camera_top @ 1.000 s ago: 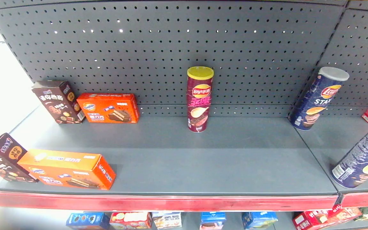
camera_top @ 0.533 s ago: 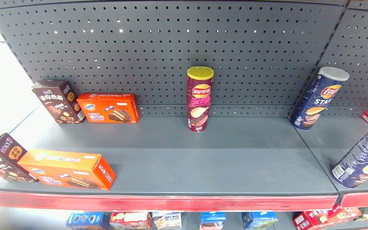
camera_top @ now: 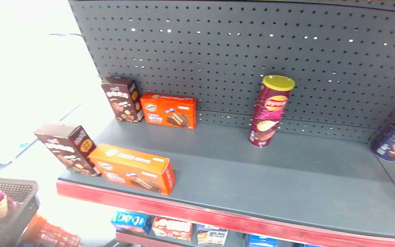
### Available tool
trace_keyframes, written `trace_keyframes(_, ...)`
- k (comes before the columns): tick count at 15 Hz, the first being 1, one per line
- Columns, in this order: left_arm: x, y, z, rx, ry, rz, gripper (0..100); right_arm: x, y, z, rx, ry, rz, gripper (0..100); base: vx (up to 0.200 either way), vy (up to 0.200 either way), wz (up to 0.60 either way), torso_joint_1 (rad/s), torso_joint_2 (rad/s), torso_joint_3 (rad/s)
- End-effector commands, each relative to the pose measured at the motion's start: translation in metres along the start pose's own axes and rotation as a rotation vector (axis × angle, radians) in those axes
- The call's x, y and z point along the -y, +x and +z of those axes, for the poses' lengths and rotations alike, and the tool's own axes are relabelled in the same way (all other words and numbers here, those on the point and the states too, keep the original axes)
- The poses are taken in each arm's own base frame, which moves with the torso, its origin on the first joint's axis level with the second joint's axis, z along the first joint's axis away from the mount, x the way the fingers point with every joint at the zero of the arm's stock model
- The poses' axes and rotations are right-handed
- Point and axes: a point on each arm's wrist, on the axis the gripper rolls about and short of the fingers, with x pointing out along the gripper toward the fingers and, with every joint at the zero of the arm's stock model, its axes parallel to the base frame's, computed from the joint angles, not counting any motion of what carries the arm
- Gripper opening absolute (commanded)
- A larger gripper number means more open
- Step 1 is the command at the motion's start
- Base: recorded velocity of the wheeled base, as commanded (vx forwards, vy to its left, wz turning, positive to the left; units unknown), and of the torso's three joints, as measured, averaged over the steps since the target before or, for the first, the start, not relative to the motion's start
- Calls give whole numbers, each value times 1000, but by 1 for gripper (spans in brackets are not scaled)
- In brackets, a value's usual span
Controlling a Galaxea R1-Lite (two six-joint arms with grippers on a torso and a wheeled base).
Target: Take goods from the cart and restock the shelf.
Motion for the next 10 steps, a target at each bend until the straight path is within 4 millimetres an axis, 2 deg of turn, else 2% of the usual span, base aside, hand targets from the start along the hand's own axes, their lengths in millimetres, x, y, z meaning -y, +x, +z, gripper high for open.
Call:
trace_keyframes(1,0,0,0,-2,-1,0,100,0,0,0,-1,0,0,100,0,0,600,7,7,2)
trace_keyframes(5,0,0,0,-2,-1,0,100,0,0,0,1,1,-2,100,0,0,600,4,4,5)
trace_keyframes(10,0,0,0,-2,5,-4,100,0,0,0,1,0,-2,100,0,0,0,0,0,0)
